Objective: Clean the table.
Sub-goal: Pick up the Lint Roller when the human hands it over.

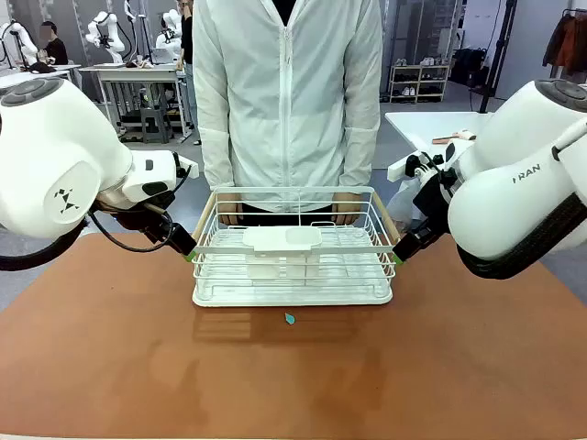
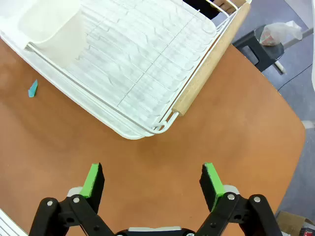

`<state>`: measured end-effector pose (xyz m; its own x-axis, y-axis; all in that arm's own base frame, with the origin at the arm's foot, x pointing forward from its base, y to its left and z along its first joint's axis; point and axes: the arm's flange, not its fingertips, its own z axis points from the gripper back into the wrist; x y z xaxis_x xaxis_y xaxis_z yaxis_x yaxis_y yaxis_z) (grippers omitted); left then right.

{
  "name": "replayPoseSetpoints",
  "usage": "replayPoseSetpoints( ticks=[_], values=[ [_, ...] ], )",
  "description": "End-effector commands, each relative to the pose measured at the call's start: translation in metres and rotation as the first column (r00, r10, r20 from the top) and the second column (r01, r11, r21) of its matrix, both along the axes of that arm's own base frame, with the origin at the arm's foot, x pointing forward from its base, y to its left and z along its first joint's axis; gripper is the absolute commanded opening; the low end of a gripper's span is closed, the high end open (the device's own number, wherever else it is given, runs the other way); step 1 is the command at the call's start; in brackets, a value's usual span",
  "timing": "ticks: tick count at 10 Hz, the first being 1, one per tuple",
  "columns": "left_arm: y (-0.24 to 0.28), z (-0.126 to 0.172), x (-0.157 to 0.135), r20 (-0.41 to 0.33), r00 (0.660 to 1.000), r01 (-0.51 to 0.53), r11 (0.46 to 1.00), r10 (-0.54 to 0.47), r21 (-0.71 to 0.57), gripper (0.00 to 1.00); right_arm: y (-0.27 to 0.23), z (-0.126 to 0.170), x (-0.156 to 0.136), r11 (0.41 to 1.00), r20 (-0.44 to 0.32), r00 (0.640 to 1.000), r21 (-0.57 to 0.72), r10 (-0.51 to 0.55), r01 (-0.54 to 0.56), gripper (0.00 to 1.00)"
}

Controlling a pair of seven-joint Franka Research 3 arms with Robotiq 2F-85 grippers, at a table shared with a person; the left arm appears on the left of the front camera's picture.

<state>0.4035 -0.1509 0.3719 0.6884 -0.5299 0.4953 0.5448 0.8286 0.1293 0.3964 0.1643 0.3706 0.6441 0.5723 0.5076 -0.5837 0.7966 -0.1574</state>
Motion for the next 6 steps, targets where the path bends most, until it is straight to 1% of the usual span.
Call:
replayPoseSetpoints(
  ticks=[1, 6],
  values=[
    [-0.0003, 0.0, -0.0001, 0.0, 1.0, 0.001, 1.0, -0.001, 0.0, 1.0, 0.0, 0.0, 0.0, 1.0, 0.0, 1.0, 0.0, 0.0, 0.0, 1.0],
    [-0.0003, 0.0, -0.0001, 0.0, 1.0, 0.001, 1.0, -0.001, 0.0, 1.0, 0.0, 0.0, 0.0, 1.0, 0.0, 1.0, 0.0, 0.0, 0.0, 1.0]
  ],
)
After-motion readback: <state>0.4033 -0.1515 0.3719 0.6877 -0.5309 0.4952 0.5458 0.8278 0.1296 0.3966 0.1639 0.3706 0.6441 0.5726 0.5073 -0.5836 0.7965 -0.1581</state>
